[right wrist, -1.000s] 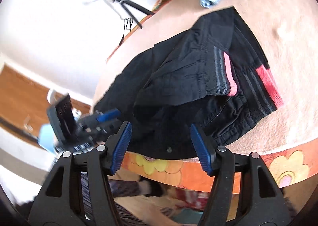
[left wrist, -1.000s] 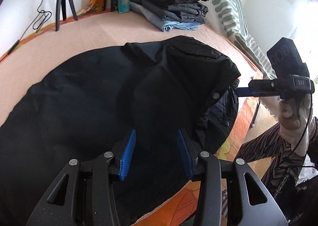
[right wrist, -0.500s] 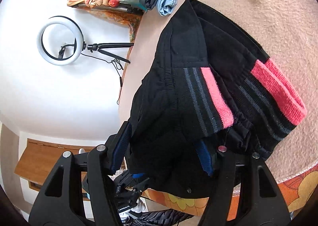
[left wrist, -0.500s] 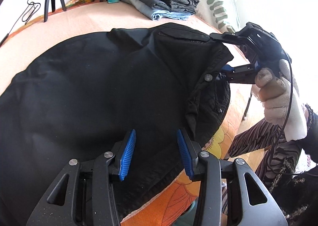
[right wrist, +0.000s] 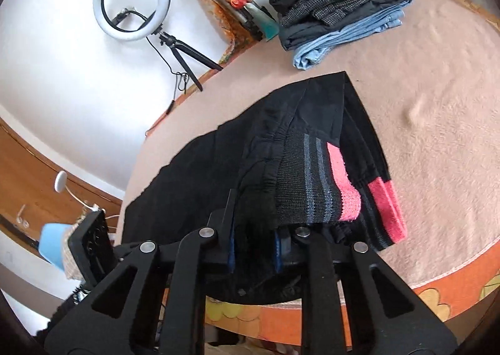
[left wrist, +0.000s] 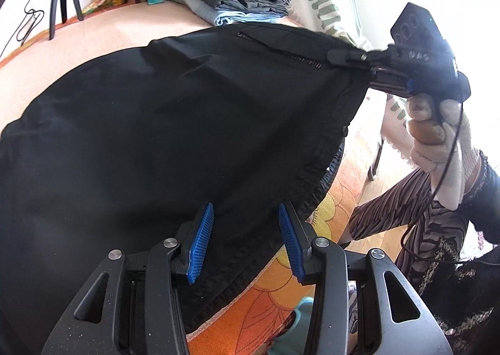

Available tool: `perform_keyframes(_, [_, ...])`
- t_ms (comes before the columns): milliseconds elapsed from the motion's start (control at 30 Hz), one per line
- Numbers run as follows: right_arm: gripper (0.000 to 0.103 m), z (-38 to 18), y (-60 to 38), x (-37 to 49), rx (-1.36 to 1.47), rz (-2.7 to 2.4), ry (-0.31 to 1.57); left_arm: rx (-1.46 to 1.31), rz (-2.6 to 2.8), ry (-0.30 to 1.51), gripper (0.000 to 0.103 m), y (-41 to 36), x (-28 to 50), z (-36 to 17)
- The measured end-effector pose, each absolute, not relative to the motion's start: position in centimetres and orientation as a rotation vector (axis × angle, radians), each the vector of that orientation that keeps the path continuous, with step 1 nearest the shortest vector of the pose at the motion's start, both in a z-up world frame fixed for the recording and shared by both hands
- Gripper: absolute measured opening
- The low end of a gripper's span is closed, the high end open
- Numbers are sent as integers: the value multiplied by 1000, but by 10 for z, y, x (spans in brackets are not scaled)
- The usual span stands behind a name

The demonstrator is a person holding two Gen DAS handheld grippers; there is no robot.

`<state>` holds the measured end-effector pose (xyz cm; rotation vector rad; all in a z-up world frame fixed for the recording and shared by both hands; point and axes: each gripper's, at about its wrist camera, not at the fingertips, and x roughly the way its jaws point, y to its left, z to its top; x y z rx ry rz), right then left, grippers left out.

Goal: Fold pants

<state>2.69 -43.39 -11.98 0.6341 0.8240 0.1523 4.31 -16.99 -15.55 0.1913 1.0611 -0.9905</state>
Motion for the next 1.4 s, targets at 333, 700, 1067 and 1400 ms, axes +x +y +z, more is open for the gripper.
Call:
perform_keyframes(333, [24,-149,-469,19,758,179,849,223,-1010,1060,42,-174,39,-155])
perform_keyframes(700, [17,-145,-470,23,706,94,855,220,-1017,1053,42,-172,38,-158])
perform_keyframes(1067, [17,-143,-443,25,332,-47,949,206,-1004,1061,42,-162,37,-154])
perform_keyframes(1400, [36,-82,-435,9,160,-99,839,57,-835,931,42,-97,50,-112])
